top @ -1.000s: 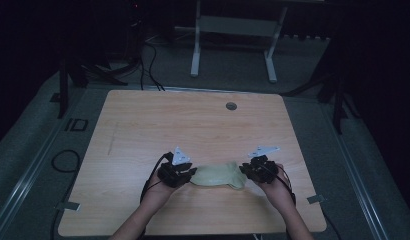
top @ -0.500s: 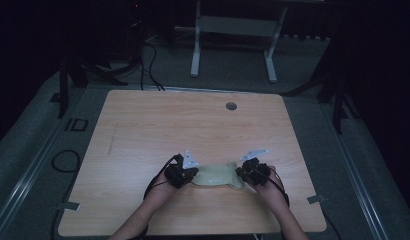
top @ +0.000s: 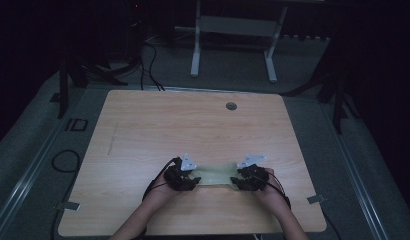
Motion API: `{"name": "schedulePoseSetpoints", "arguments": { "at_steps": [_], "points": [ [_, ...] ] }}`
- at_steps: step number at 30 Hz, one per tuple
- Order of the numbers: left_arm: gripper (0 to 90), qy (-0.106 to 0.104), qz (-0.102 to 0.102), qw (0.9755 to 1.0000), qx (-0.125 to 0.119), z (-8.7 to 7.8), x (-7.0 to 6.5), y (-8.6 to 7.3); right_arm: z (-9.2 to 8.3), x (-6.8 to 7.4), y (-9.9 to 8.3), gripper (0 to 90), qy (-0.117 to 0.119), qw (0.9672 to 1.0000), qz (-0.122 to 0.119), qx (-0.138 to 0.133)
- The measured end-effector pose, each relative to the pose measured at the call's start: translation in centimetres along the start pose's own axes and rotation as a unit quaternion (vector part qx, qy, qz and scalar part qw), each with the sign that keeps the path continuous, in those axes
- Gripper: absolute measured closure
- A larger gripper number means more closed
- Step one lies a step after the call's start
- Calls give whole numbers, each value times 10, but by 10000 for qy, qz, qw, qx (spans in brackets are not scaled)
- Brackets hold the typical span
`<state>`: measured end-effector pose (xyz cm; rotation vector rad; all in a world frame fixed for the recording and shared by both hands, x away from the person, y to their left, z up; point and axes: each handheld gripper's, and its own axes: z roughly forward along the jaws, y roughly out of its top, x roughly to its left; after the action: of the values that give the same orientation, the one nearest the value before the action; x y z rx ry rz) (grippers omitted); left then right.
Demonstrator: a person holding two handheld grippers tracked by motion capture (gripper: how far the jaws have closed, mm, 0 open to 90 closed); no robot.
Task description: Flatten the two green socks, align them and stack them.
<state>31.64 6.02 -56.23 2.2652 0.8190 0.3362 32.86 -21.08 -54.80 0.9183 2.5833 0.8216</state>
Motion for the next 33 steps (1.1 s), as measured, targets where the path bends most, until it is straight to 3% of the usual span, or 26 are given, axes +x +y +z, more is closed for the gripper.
{"name": "schedulePoseSetpoints", "arguments": {
  "at_steps": [5, 8, 13, 16, 19, 24, 27, 30, 33],
  "points": [
    [452, -145, 60, 9998, 75, 0, 2, 1, -2, -7, -5, 506, 379, 9992, -95, -89],
    [390, -170, 260, 9994, 160, 1, 0, 3, -2, -4, -6, 466, 382, 9982, -462, -78],
    [391, -148, 200, 9996, 124, 1, 0, 2, -1, -7, -8, 463, 459, 9973, -563, -143],
    [389, -44, 329, 9994, 124, 2, -4, 1, -2, -6, -10, 462, 458, 9970, -601, -174],
    [367, -88, 260, 9995, 152, 2, -3, 2, -2, -10, -12, 459, 577, 9964, -586, -217],
    [328, -91, 336, 9991, 231, 4, -5, 5, -2, -10, -11, 448, 595, 9962, -608, -200],
    [318, -104, 278, 9993, 210, 4, -5, 5, -2, -9, -8, 425, 599, 9962, -627, -117],
    [302, -261, 159, 9994, 156, 1, -4, 6, -2, -10, -5, 407, 666, 9962, -555, -43],
    [289, -265, 201, 9994, 122, -3, -7, 6, -3, -10, -1, 383, 705, 9961, -525, -16]
  ]
}}
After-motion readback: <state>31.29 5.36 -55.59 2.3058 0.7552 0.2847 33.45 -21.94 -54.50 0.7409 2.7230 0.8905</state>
